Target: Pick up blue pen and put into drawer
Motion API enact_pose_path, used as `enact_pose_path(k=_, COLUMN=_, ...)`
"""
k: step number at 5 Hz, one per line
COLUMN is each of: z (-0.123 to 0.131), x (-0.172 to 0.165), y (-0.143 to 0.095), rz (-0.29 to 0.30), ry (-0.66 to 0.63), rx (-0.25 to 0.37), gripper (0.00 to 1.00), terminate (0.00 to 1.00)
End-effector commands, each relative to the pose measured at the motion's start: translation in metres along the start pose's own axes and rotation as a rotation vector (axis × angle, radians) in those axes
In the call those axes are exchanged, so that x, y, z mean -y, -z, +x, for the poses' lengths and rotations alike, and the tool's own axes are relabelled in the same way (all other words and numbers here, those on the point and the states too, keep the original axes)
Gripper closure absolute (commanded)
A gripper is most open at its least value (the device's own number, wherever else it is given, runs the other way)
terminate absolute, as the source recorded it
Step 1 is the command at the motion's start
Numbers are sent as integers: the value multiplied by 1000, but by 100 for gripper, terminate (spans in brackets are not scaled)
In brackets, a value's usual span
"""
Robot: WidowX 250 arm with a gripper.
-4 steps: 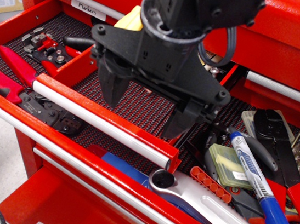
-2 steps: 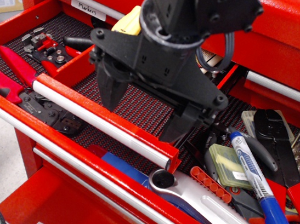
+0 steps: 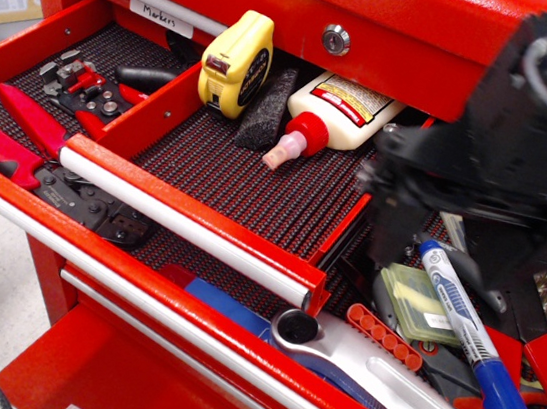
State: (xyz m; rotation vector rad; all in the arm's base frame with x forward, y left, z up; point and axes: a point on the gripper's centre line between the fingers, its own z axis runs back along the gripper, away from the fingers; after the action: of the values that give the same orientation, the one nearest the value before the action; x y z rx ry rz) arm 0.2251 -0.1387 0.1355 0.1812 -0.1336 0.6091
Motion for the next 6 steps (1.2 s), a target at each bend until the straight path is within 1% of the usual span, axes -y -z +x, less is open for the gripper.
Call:
enact_pose_path(k=1, z=9, x=27, y=13, rz=-50, ry=-135, rx=15, gripper=0, terminate=0)
enact_pose_path(k=2, z=9, x=40, y=27, rz=-91, ry=-149, rx=19, gripper=0, terminate=0)
enact_pose_path(k=3, z=7, x=46, y=40, rz=-108, ry=-166, rx=34, gripper=0, terminate=0)
enact_pose_path(k=4, z=8, x=48, y=57, rz=-158, ry=-174, rx=28, gripper=0, terminate=0)
enact_pose_path(k=5, z=3, x=47, y=72, rz=-180, ry=-175, rx=31, gripper=0, terminate=0)
enact_pose_path(k=6, z=-2, x=49, y=81, rz=-192, ry=-182, rx=26, gripper=0, terminate=0)
